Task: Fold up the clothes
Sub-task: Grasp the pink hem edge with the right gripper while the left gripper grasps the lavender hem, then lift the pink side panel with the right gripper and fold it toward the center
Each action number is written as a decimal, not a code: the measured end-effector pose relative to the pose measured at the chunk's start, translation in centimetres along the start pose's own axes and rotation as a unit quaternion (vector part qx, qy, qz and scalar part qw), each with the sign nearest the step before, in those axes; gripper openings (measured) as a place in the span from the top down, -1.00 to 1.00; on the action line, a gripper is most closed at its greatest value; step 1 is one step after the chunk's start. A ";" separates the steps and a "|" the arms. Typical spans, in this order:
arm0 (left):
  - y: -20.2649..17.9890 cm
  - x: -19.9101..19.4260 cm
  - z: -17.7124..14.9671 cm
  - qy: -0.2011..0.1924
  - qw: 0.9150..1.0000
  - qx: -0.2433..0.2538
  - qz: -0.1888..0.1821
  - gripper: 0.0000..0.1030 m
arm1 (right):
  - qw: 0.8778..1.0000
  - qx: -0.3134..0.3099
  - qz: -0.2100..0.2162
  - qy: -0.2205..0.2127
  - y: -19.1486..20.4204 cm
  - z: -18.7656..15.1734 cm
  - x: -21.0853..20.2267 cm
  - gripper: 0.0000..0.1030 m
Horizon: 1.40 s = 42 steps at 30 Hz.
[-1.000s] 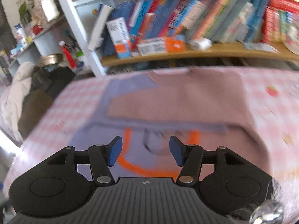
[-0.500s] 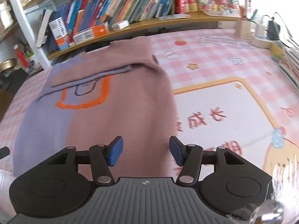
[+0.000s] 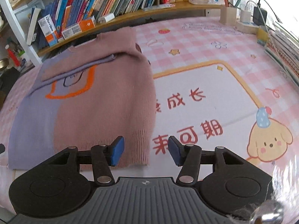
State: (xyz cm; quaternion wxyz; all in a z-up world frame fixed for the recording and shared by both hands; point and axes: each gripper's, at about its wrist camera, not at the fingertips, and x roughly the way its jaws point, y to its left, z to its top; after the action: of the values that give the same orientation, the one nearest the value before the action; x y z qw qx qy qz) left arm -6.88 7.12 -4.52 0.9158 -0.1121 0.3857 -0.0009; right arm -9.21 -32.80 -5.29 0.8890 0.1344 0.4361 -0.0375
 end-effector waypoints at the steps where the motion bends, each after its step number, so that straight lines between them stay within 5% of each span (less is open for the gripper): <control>1: 0.1 0.1 -0.1 0.003 1.000 -0.001 0.000 -0.50 | 1.000 0.000 0.001 0.003 0.0 -0.1 0.1 0.13; 13: 0.8 1.8 0.4 0.026 0.999 -0.025 -0.032 0.31 | 1.000 0.005 0.009 -0.001 0.1 0.3 0.9 0.31; 18: 0.0 2.2 0.7 0.033 0.998 -0.011 -0.052 0.91 | 1.000 -0.020 0.019 0.001 0.9 0.6 1.3 0.79; 25: -2.2 1.3 1.2 0.010 0.997 0.036 -0.074 0.90 | 0.996 -0.056 0.069 -0.022 2.3 1.0 0.6 0.81; 30: -0.8 2.0 0.9 0.028 0.997 0.003 -0.067 0.83 | 0.997 -0.030 0.070 -0.011 1.8 1.2 1.2 0.76; 34: 0.0 2.7 0.6 0.047 0.996 -0.021 -0.075 0.56 | 0.998 0.000 0.061 0.001 0.9 1.2 1.6 0.69; 42: 0.6 3.1 0.5 0.048 0.994 -0.037 -0.094 0.60 | 0.998 0.014 0.065 0.001 0.9 0.8 2.1 0.48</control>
State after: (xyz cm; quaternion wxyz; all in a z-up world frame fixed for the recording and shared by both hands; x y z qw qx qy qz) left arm -4.44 7.52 -6.49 0.8872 -0.1811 0.4171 -0.0779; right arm -7.11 -32.08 -6.29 0.8871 0.1745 0.4272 0.0142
